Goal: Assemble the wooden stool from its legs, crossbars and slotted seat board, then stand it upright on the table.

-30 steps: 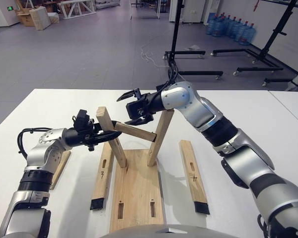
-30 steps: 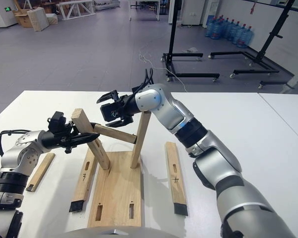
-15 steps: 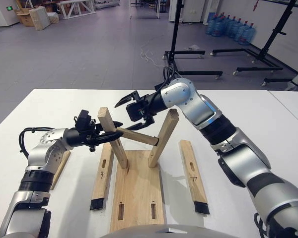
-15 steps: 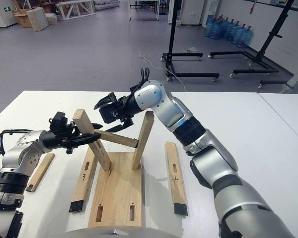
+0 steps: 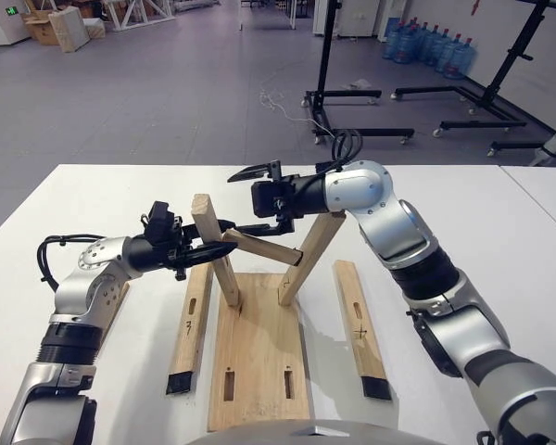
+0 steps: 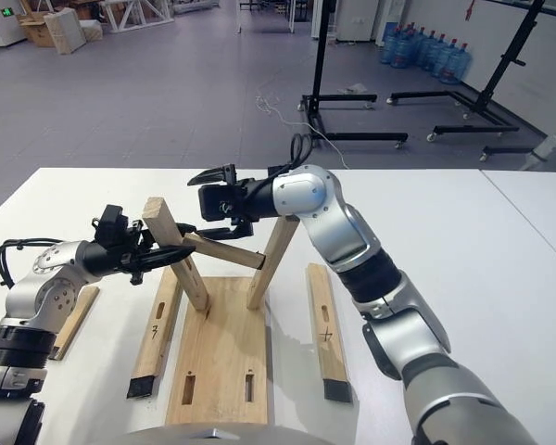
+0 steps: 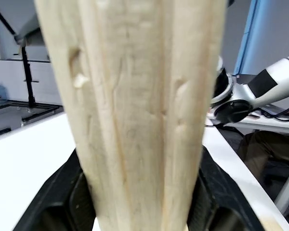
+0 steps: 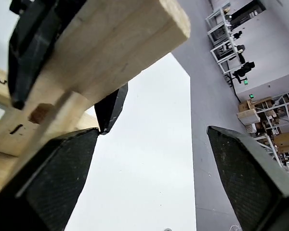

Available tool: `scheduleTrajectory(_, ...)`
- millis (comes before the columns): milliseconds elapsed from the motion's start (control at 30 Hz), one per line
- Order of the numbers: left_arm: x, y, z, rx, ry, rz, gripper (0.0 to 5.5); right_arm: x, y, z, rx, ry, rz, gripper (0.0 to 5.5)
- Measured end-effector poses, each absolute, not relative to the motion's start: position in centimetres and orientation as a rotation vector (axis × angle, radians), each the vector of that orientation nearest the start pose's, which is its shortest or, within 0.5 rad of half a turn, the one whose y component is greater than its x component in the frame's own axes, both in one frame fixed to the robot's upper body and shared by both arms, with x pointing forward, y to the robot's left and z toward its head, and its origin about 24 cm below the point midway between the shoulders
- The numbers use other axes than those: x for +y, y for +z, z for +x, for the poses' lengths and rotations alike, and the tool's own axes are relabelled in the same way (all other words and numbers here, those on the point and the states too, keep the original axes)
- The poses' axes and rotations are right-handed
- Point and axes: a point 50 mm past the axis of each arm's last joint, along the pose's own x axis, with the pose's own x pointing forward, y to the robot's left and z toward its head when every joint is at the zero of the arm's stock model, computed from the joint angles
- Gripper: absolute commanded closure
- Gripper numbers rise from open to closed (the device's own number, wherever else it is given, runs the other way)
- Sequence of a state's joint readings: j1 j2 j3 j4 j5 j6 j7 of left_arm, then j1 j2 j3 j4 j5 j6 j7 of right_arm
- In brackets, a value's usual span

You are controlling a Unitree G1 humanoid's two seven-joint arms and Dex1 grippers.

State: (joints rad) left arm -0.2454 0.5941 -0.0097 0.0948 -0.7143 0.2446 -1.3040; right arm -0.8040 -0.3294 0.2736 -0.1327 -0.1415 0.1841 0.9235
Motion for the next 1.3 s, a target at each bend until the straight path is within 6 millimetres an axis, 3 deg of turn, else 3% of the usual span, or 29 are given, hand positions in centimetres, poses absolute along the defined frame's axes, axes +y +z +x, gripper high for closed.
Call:
scheduleTrajectory(67, 20.0, 10.6, 25.6, 0.02, -1.327, -0.162, 3.49, -7.3, 27.0, 29.6, -0.612, 0.903, -0.791, 1.41)
scheduleTrajectory(167, 20.2, 10.5, 25.5, 0.021, -1.322, -0.155, 3.49, -7.1, 27.6, 29.3, -0.688, 0.852, -0.751, 1.41)
scheduleTrajectory(333, 20.2, 10.6, 25.5, 0.015, -1.319, -0.153, 3.49, -7.2, 27.4, 29.6, -0.675, 0.837, -0.734, 1.41)
scheduleTrajectory(533, 20.1, 10.4, 25.9, 0.02, -1.327, -0.165, 3.49, -5.7, 25.4, 29.5, -0.587, 0.982, -0.874, 1.41)
scheduleTrajectory(667, 19.7, 10.3, 27.1, 0.046, -1.339, -0.205, 3.49, -6.1, 24.3, 29.8, -0.486, 1.1, -1.003, 1.41)
scheduleTrajectory(1133, 19.5, 10.3, 27.7, 0.061, -1.376, -0.213, 3.49, -4.2, 21.0, 29.9, -0.318, 1.279, -1.169, 1.41)
scheduleTrajectory(1300, 19.7, 10.3, 27.7, 0.065, -1.382, -0.211, 3.49, -4.5, 20.6, 29.8, -0.274, 1.325, -1.201, 1.41)
